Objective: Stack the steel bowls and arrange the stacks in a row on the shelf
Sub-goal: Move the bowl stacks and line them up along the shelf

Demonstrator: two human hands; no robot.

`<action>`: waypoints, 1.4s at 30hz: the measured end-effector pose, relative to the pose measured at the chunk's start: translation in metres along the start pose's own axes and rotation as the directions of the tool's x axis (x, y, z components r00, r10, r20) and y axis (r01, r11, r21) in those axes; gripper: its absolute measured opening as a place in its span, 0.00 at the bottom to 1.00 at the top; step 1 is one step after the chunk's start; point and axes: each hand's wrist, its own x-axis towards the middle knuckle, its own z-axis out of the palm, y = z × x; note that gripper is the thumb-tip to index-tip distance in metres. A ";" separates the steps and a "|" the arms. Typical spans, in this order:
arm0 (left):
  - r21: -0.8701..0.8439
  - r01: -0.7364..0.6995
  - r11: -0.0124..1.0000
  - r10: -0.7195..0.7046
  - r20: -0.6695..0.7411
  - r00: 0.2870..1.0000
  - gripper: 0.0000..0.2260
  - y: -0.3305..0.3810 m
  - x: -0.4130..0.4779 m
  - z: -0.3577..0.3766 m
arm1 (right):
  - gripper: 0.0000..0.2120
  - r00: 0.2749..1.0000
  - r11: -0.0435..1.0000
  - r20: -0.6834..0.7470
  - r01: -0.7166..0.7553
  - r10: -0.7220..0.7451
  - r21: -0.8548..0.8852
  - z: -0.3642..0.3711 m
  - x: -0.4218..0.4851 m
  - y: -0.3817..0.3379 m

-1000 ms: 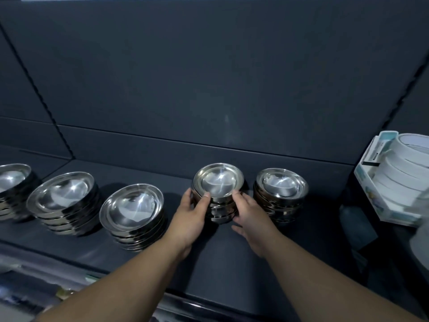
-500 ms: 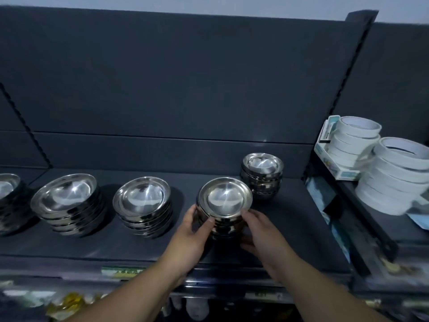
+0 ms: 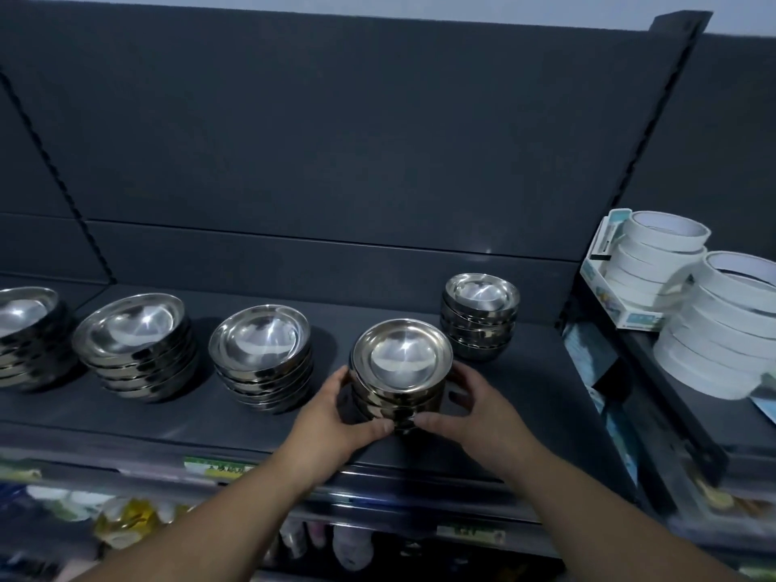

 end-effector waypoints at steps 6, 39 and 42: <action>0.071 0.017 0.997 -0.013 -0.057 0.998 0.41 -0.001 -0.002 0.011 | 0.54 0.989 0.995 0.111 0.096 -0.095 -0.008 -0.011 0.024 0.005; 0.159 -0.091 0.983 0.099 -0.039 0.994 0.47 0.010 0.002 -0.005 | 0.45 0.967 0.971 0.085 0.239 -0.238 0.001 -0.009 0.029 0.012; 0.211 -0.101 0.972 0.119 -0.075 0.990 0.45 0.013 0.002 -0.004 | 0.44 0.968 0.970 0.077 0.241 -0.240 -0.013 -0.010 0.029 0.013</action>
